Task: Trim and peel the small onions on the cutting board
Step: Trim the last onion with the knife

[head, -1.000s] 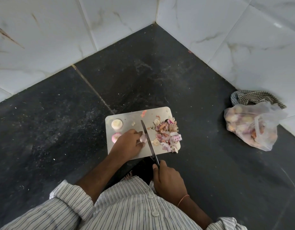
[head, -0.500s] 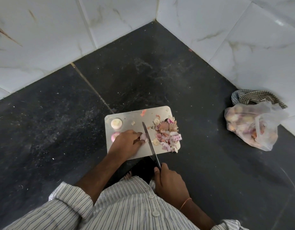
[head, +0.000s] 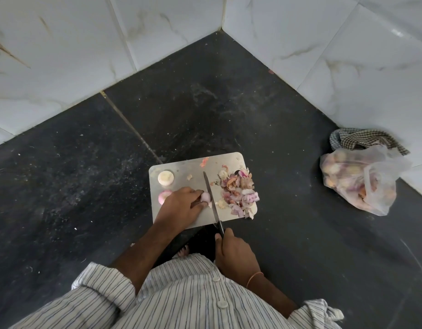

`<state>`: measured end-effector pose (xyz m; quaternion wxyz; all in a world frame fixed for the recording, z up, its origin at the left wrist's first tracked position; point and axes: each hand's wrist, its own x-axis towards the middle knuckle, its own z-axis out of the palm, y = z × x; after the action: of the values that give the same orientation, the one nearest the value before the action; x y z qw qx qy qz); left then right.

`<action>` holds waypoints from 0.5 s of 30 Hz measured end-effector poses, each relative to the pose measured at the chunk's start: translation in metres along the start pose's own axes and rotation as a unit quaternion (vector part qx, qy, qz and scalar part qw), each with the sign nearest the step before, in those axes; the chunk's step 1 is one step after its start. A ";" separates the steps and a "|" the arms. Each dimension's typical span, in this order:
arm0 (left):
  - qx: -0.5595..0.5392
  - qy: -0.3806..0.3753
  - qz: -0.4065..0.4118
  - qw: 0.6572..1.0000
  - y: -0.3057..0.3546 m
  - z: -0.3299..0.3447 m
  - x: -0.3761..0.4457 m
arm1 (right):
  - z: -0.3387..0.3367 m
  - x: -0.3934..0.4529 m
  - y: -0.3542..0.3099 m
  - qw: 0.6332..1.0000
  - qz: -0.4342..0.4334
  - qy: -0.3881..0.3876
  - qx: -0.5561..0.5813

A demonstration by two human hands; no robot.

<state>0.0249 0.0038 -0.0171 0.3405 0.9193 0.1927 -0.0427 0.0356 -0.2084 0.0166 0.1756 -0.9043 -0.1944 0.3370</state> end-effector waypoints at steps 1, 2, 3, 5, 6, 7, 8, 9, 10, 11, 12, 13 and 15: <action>-0.001 0.003 -0.002 1.000 0.000 0.000 -0.001 | 0.001 0.000 0.001 1.000 -0.001 0.000 0.000; -0.002 0.007 -0.005 1.000 0.000 0.000 -0.001 | 0.002 -0.001 0.001 1.000 0.000 -0.002 0.001; -0.006 0.010 -0.007 1.000 0.000 0.000 -0.002 | 0.004 -0.002 0.003 1.000 0.001 -0.006 0.003; -0.017 0.017 -0.009 1.000 0.000 0.000 -0.004 | 0.005 -0.007 0.005 1.000 0.005 -0.019 -0.001; -0.023 0.020 -0.010 0.999 0.001 0.000 -0.005 | 0.006 -0.010 0.008 1.000 0.006 -0.026 -0.007; -0.028 0.025 -0.011 0.999 0.001 -0.001 -0.005 | 0.006 -0.014 0.010 0.999 0.007 -0.030 -0.012; -0.032 0.032 -0.013 0.999 0.000 -0.001 -0.005 | 0.006 -0.016 0.014 0.999 0.009 -0.031 -0.018; -0.036 0.038 -0.017 0.998 0.000 -0.001 -0.005 | 0.006 -0.019 0.017 0.999 0.010 -0.031 -0.025; -0.041 0.042 -0.022 0.998 0.000 -0.001 -0.005 | 0.006 -0.021 0.019 0.999 0.010 -0.029 -0.033; -0.045 0.045 -0.026 0.998 0.000 -0.002 -0.005 | 0.006 -0.023 0.021 0.999 0.009 -0.025 -0.042; -0.051 0.046 -0.031 0.997 0.000 -0.003 -0.005 | 0.005 -0.024 0.021 0.999 0.008 -0.019 -0.046; -0.058 0.044 -0.035 0.997 0.000 -0.004 -0.005 | 0.004 -0.025 0.022 0.999 0.009 -0.014 -0.048; -0.074 0.040 -0.041 0.996 0.000 -0.004 -0.005 | 0.002 -0.025 0.026 0.999 0.012 0.009 -0.043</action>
<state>0.0201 0.0043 -0.0132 0.3978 0.8839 0.2459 -0.0057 0.0226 -0.2420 0.0171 0.1345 -0.9161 -0.1965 0.3225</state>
